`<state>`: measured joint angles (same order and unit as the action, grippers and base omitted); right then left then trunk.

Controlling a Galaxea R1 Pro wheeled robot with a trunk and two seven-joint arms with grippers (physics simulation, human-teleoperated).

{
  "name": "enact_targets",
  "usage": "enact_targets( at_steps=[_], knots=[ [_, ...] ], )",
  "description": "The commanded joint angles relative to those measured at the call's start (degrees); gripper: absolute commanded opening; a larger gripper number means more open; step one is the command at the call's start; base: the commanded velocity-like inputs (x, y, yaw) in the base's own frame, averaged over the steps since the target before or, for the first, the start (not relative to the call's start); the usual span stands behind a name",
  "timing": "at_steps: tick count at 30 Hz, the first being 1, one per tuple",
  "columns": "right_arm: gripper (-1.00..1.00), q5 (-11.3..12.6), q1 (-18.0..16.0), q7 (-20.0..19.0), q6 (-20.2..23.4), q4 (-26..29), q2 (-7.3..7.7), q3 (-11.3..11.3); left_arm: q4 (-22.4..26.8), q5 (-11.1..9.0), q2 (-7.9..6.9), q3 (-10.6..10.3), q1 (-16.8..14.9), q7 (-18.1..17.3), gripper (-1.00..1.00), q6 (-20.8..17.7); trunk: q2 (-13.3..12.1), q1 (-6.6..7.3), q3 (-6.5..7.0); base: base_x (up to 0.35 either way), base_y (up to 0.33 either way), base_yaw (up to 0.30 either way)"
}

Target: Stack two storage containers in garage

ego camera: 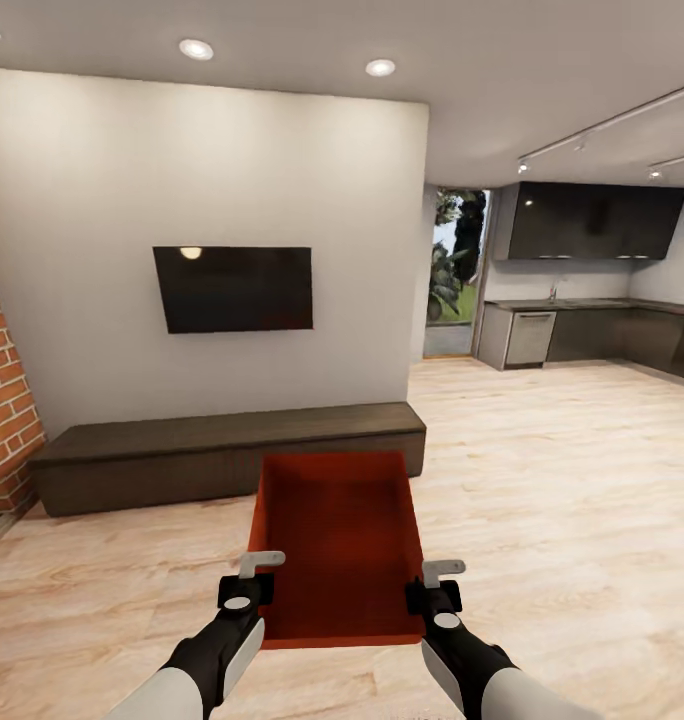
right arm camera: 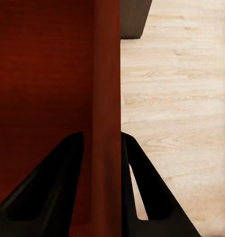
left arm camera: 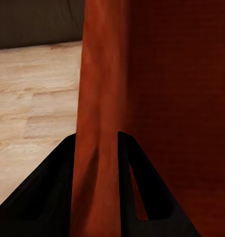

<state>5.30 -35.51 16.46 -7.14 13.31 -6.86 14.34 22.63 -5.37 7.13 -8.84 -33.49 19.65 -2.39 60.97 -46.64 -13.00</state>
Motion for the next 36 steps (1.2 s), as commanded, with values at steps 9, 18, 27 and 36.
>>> enact_targets(
  at_steps=[9,18,27,36],
  knots=[
    [-1.0,0.24,-0.09,0.07,-0.14,-0.08,-0.53,-0.72,0.14,-0.43,-0.07,0.14,0.0,0.39,-1.0,-0.24,0.05,0.0,0.19,0.0,0.0,-0.283],
    [-1.0,0.24,-0.09,0.07,-0.11,-0.13,-0.52,-0.72,0.13,-0.43,-0.03,0.14,0.0,0.39,-1.0,-0.24,0.05,0.0,0.45,0.0,0.0,-0.283],
    [-1.0,0.24,-0.09,0.07,-0.09,-0.15,-0.53,-0.77,0.14,-0.43,-0.01,0.14,0.0,0.39,-1.0,-0.24,0.05,0.0,0.71,0.0,0.0,-0.283],
    [-1.0,0.24,-0.09,0.06,-0.07,-0.21,-0.52,-0.79,0.13,-0.43,0.0,0.14,0.0,0.39,-1.0,-0.24,0.05,0.0,0.97,0.0,0.0,-0.283]
  ],
)
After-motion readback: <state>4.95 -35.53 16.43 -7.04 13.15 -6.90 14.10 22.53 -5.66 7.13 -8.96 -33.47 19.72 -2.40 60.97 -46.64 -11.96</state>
